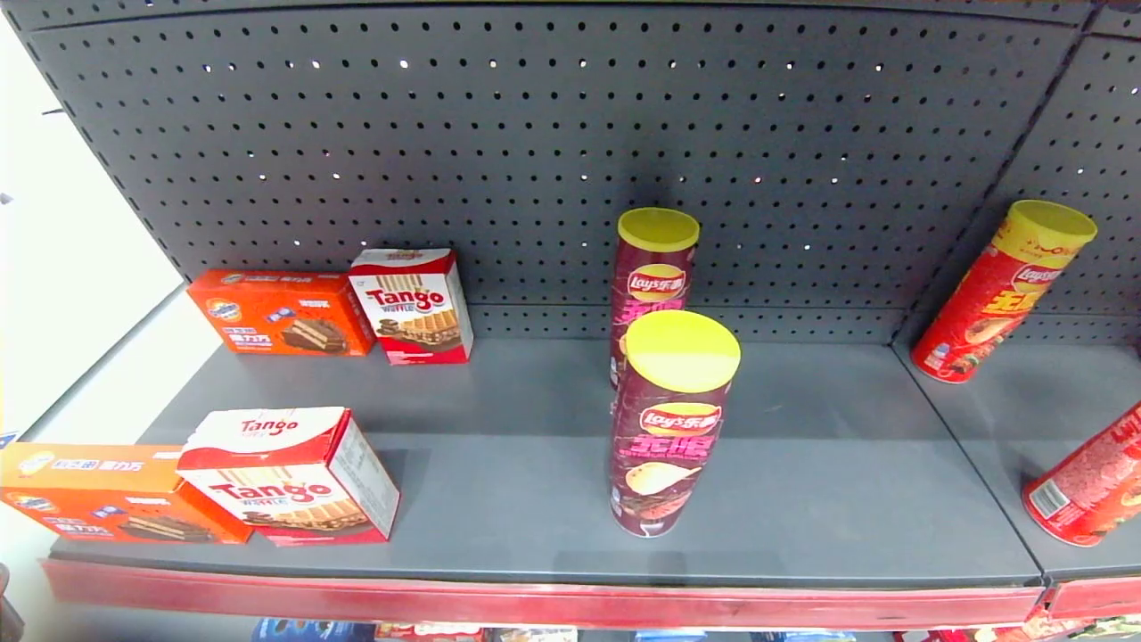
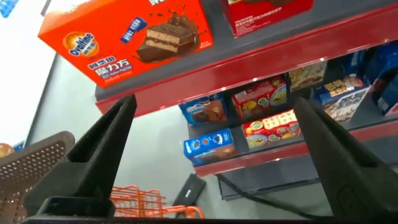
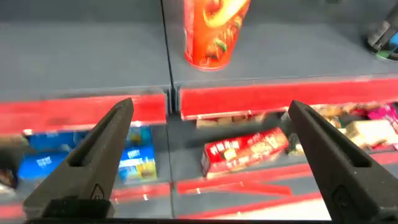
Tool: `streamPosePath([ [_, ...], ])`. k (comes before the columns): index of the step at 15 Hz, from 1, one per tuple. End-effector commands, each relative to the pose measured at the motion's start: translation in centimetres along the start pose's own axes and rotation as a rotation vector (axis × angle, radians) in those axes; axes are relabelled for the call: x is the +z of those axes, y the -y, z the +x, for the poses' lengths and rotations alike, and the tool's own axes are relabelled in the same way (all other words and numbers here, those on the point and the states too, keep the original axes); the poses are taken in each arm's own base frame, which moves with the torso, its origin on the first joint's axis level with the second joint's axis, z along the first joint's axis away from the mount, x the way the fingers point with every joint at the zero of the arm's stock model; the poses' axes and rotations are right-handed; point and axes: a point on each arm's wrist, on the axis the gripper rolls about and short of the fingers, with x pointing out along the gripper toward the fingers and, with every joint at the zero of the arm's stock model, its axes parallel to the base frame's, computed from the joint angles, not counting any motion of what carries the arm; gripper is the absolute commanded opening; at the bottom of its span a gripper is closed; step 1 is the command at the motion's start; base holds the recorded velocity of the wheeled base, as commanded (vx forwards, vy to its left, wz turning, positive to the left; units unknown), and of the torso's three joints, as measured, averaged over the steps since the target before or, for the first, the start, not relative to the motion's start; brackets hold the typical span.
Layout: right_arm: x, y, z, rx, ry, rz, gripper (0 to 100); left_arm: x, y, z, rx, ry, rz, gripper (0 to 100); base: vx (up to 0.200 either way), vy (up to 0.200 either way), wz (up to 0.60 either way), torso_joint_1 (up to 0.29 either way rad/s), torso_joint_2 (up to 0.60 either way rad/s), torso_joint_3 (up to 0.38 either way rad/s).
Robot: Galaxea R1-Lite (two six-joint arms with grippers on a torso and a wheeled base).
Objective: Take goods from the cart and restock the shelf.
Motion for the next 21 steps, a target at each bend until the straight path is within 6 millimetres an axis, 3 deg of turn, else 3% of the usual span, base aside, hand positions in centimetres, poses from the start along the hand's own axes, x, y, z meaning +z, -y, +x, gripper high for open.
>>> streamPosePath([
  [1, -0.2, 0.1, -0.4, -0.037, 0.047, 0.038, 100, -0.1, 0.0, 0.0, 0.011, -0.002, -0.003, 100, 0.0, 0.0, 0.0, 0.0, 0.0, 0.0],
  [2, -0.2, 0.1, -0.4, -0.033, 0.046, 0.053, 100, -0.1, 0.1, 0.0, 0.027, -0.007, -0.017, 100, 0.0, 0.0, 0.0, 0.0, 0.0, 0.0],
  [4, -0.2, -0.6, -0.5, 0.276, 0.047, 0.04, 100, -0.1, 0.1, 0.0, 0.027, -0.01, -0.047, 100, 0.0, 0.0, 0.0, 0.0, 0.0, 0.0],
  [5, -0.2, -0.7, -0.5, 0.347, 0.05, 0.024, 100, -0.1, 0.1, 0.0, 0.027, -0.01, -0.048, 100, 0.0, 0.0, 0.0, 0.0, 0.0, 0.0],
  [8, -0.9, -0.3, -0.4, 0.113, -0.017, 0.015, 100, -0.1, 0.1, -0.1, 0.027, -0.007, -0.054, 100, 0.0, 0.0, 0.0, 0.0, 0.0, 0.0],
  [15, -0.9, -0.4, -0.4, 0.174, -0.013, 0.016, 100, -0.1, 0.1, 0.0, 0.042, -0.024, -0.094, 100, 0.0, 0.0, 0.0, 0.0, 0.0, 0.0],
  [18, -0.9, -0.4, -0.4, 0.174, -0.013, 0.014, 100, 0.3, 0.5, 0.9, 0.234, -0.202, -0.116, 100, 0.0, 0.0, 0.0, 0.0, 0.0, 0.0],
  [21, -0.9, -0.4, -0.4, 0.174, -0.013, 0.014, 100, -0.1, 0.8, -0.3, 0.272, -0.059, -0.2, 100, 0.0, 0.0, 0.0, 0.0, 0.0, 0.0],
])
